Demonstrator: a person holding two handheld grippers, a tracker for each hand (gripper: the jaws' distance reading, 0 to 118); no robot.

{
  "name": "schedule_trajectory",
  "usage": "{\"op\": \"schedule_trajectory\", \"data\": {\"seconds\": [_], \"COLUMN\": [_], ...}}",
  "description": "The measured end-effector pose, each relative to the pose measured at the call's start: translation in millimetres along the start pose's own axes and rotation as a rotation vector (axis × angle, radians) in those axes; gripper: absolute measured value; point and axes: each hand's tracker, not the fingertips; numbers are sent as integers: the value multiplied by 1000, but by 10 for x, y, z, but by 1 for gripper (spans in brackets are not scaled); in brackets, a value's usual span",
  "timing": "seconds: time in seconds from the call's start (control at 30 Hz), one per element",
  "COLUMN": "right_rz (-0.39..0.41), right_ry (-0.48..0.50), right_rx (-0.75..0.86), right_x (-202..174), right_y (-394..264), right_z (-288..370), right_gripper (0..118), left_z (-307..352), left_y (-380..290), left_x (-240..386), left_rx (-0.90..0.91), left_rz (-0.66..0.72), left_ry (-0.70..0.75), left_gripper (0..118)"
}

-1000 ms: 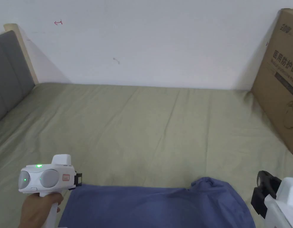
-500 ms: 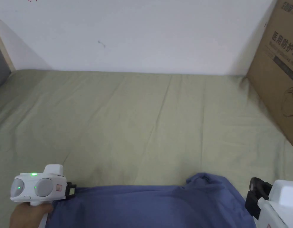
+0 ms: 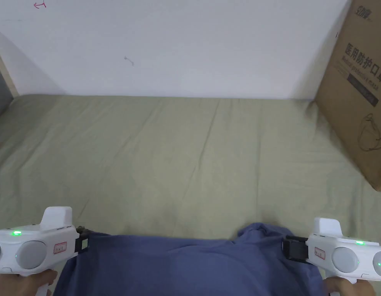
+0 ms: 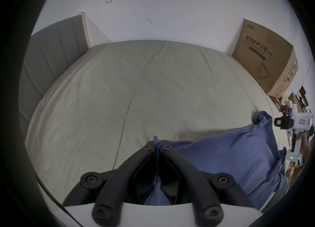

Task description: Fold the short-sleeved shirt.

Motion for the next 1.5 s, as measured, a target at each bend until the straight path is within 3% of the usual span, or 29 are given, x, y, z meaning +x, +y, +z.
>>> {"op": "schedule_trajectory", "data": {"seconds": [0.1, 0.2, 0.27, 0.3, 0.4, 0.57, 0.93, 1.13, 1.5], "right_rz": [-16, -9, 25, 40, 82, 31, 28, 10, -74], "right_ry": [16, 41, 57, 86, 46, 114, 195, 159, 87], "right_rx": [-57, -81, -47, -29, 44, 182, 317, 261, 51], "right_x": [-34, -91, -112, -136, -197, -146, 3, -24, -43], "right_y": [-19, -63, -95, -102, -156, -253, -1098, -1820, -2620], "right_z": [-169, -247, -186, -125, 155, 982, 2386, 2473, 1907], "right_gripper": [72, 23, 5, 5, 4, 4, 4, 4, 4], "left_z": [2, -15, -9, 2, 56, 321, 1224, 1301, 1149], "left_y": [0, -23, -58, -72, -135, -284, -910, -1529, -2309], "left_x": [-15, -23, -31, -12, -8, -50, -229, -267, -305], "left_rx": [-2, -11, -14, -14, -14, 2, 34, -47, -128], "left_rz": [5, 10, 19, 24, 28, 65, 118, 105, 94], "left_ry": [-1, 5, 4, 5, 14, 27, 3, 9, 48], "left_gripper": [1, 1, 1, 1, 1, 1, 1, 1, 1]}}
